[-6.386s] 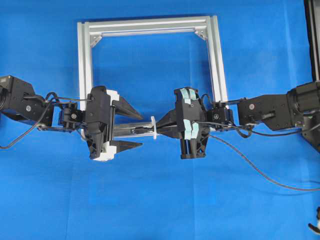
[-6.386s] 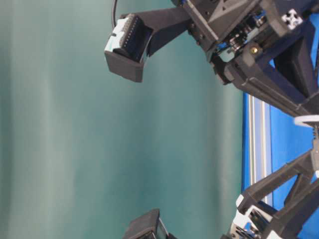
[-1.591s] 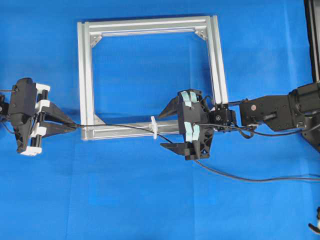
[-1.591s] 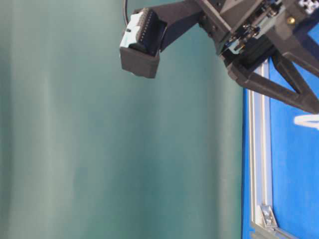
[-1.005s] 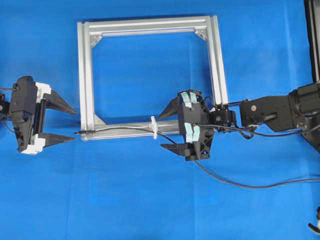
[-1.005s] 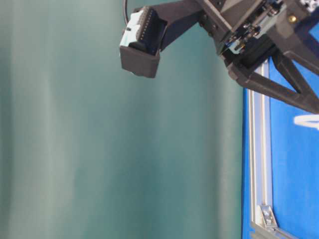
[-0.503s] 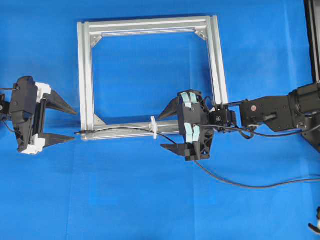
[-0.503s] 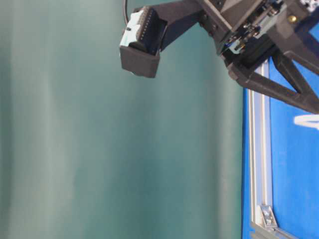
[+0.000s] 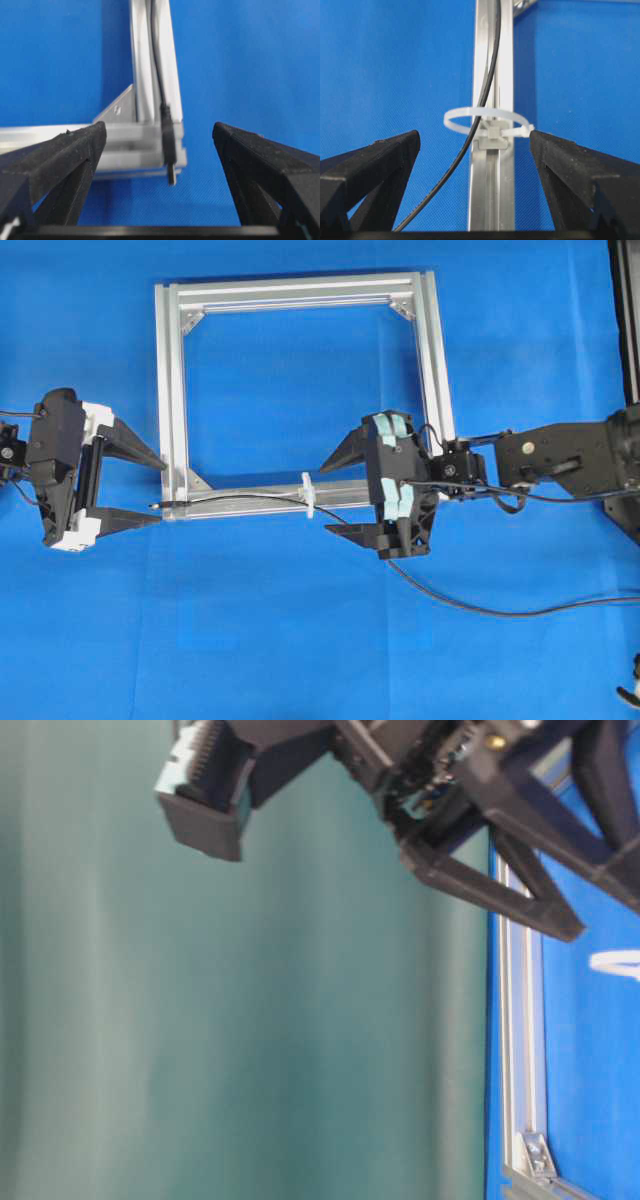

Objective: Insert the wire through the string loop located in the center.
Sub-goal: 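Open the left gripper and release the cable on the frame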

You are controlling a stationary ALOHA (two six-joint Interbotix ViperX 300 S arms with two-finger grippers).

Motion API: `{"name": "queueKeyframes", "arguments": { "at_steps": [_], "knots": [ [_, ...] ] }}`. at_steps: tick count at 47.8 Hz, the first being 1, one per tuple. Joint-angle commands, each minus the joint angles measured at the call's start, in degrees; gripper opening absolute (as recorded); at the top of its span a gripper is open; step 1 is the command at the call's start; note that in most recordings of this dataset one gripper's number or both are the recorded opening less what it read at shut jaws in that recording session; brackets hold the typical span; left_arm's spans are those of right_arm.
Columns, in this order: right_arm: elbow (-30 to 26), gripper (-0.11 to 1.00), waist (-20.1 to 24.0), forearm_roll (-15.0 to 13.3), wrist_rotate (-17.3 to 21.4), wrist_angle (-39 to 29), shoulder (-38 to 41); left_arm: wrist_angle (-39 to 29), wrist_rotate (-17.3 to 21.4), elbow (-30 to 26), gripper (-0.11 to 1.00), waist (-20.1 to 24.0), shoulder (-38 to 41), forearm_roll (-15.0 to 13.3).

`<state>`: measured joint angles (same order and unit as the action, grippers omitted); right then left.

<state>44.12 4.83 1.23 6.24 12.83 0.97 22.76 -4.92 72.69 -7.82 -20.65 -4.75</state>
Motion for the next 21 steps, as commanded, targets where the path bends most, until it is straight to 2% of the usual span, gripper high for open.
{"name": "queueKeyframes", "arguments": {
  "at_steps": [1,21],
  "knots": [
    [-0.44,0.95,-0.44,-0.09,0.0,-0.62,-2.81,-1.49,0.18,-1.41,0.92,0.62,-2.55,0.26],
    [-0.44,0.95,-0.44,-0.09,0.0,-5.54,-9.84,-7.29,0.18,-1.23,0.92,3.34,-11.6,0.44]
  ]
}}
